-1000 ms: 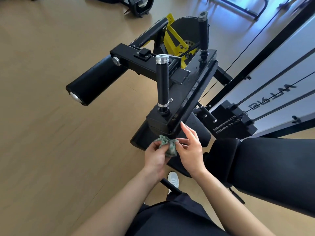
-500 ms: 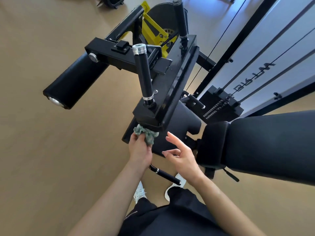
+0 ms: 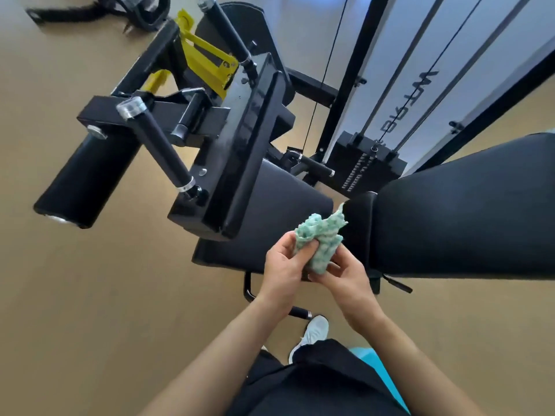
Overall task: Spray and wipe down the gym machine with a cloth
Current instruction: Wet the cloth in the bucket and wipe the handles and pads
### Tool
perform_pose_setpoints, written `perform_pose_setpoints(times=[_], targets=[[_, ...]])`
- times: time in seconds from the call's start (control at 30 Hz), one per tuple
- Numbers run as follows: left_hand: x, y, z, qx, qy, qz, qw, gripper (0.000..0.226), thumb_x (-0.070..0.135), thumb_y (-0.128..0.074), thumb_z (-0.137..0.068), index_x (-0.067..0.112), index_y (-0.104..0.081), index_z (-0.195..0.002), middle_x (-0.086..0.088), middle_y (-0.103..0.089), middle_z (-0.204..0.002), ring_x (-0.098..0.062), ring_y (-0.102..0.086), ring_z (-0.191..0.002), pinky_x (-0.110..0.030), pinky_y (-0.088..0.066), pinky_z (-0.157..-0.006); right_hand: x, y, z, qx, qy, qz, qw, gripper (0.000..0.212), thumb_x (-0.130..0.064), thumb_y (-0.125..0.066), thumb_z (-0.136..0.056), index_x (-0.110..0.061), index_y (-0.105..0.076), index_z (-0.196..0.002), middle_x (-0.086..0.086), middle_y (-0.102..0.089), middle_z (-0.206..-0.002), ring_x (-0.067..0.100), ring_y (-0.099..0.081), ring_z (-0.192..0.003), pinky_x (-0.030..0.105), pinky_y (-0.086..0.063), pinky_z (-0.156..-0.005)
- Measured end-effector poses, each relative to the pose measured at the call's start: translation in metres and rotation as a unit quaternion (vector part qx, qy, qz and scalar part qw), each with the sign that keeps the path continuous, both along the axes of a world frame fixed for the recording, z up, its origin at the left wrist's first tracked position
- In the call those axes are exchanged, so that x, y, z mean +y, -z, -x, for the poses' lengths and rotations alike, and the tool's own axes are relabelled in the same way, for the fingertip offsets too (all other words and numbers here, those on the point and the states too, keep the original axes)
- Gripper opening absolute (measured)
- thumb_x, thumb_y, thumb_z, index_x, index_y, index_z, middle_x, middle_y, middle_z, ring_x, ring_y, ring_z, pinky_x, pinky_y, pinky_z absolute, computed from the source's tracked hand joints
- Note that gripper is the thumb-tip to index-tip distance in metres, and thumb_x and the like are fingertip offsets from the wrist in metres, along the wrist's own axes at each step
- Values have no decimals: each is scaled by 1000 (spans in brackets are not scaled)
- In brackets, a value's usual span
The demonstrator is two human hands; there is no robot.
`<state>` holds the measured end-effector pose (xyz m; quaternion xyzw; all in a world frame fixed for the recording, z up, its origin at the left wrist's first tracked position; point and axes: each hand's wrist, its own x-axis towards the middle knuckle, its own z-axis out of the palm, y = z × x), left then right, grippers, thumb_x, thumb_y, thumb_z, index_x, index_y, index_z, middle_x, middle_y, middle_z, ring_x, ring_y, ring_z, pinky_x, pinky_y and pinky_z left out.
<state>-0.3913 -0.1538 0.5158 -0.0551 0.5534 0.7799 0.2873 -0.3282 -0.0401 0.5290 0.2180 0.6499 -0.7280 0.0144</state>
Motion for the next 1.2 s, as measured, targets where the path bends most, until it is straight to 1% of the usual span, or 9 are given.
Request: perform_pose_setpoints(times=[0.1, 0.23, 0.4, 0.53, 0.67, 0.73, 0.87, 1.07, 1.2], targets=[[20, -1, -4, 39, 12, 73, 997, 17, 16, -72, -95, 4, -71, -107, -13, -77, -97, -23, -75, -88, -28, -60, -69, 33, -1, -15, 13, 28, 4, 1000, 52, 4, -70, -91, -24, -60, -135, 1, -72, -121, 21, -70, -111, 31, -59, -88], [50, 4, -11, 61, 115, 110, 985, 19, 19, -62, -102, 9, -77, -110, -6, -79, -99, -17, -75, -94, -23, -58, -77, 84, 11, -34, -5, 83, 43, 996, 58, 0, -69, -93, -27, -54, -142, -3, -71, -124, 19, -69, -115, 35, -59, -91], [92, 22, -18, 141, 169, 214, 952, 24, 21, -56, -105, 16, -79, -111, 1, -77, -105, -13, -72, -103, -24, -56, -88, 139, 26, -52, -21, 77, -16, 997, 22, -3, -75, -90, -13, -71, -109, 7, -75, -106, 26, -73, -103, 39, -62, -85], [119, 35, -14, 198, 133, 261, 935, 29, 23, -58, -105, 20, -70, -131, 11, -68, -129, -3, -61, -123, -32, -52, -106, 170, 38, -62, -51, 47, -98, 993, 21, -5, -80, -84, -22, -71, -91, 3, -74, -90, 25, -73, -84, 44, -64, -75], [136, 33, -8, 312, 149, 319, 882, 26, 26, -60, -103, 30, -72, -125, 23, -63, -126, -4, -54, -125, -33, -48, -106, 187, 41, -66, -45, 40, -135, 989, 23, -9, -81, -82, -29, -71, -85, 2, -71, -88, 24, -70, -86, 49, -61, -74], [141, 28, -3, 353, 151, 323, 865, 21, 25, -63, -101, 29, -75, -117, 21, -65, -121, -6, -55, -122, -32, -49, -103, 193, 37, -66, -30, 57, -130, 989, 24, -10, -80, -84, -31, -71, -92, 1, -69, -88, 22, -68, -86, 45, -61, -75], [151, 20, 16, 389, 191, 263, 862, 14, 25, -67, -98, 19, -78, -105, 16, -71, -106, -15, -64, -109, -37, -56, -90, 197, 41, -62, -44, 82, -124, 988, 50, -26, -74, -92, -39, -57, -137, 5, -63, -83, 24, -64, -82, 36, -60, -76], [173, 8, 36, 453, 331, 149, 814, 20, 32, -68, -94, 18, -77, -105, 8, -68, -92, -17, -66, -85, -37, -56, -73, 190, 32, -58, -96, 103, -280, 950, 72, -34, -75, -91, -44, -38, -152, -10, -44, -143, 7, -60, -109, 17, -54, -89], [183, 8, 44, 485, 394, 99, 774, 24, 38, -64, -96, 25, -77, -111, 9, -64, -95, -16, -65, -86, -34, -57, -72, 183, 19, -52, -166, 38, -347, 922, 77, -50, -68, -93, -55, -23, -155, -16, -16, -168, 14, -29, -145, 40, -35, -118]])
